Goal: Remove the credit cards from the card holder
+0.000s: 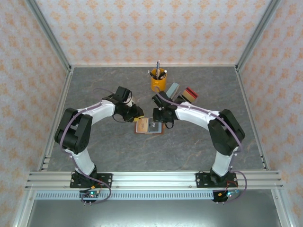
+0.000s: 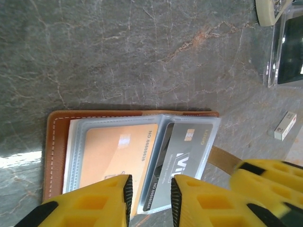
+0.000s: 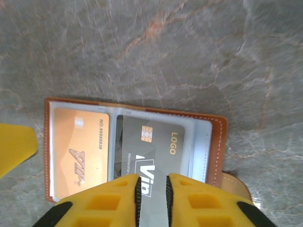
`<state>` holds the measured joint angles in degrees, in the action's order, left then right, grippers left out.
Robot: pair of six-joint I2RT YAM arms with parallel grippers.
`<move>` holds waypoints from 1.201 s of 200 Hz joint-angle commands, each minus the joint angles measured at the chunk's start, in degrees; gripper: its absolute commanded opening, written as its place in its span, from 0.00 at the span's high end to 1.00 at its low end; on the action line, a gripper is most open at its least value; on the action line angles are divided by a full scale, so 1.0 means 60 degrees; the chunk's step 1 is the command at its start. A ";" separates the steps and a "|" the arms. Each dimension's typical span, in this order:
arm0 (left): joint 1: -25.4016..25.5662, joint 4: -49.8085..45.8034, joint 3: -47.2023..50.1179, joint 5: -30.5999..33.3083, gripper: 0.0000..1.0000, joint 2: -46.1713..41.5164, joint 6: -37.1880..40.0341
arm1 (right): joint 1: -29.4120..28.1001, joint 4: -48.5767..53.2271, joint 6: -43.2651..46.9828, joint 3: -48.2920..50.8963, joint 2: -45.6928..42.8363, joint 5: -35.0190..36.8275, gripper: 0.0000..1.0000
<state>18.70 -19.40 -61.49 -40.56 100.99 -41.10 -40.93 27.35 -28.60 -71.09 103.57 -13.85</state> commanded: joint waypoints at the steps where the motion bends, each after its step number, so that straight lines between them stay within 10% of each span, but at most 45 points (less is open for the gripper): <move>1: 0.0199 0.0395 -0.0094 -0.0339 0.71 0.0187 -0.0169 | -0.0020 0.0598 -0.0170 -0.0298 0.0306 0.0055 0.84; 240: 0.0846 0.0157 -0.0825 -0.0640 0.76 0.1344 0.0211 | 0.0258 0.0949 -0.0226 -0.0282 0.1342 0.0235 0.93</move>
<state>23.44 -18.13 -64.84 -43.51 108.40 -41.52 -39.97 31.29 -29.41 -72.88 109.60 -13.76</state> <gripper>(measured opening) 0.248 0.074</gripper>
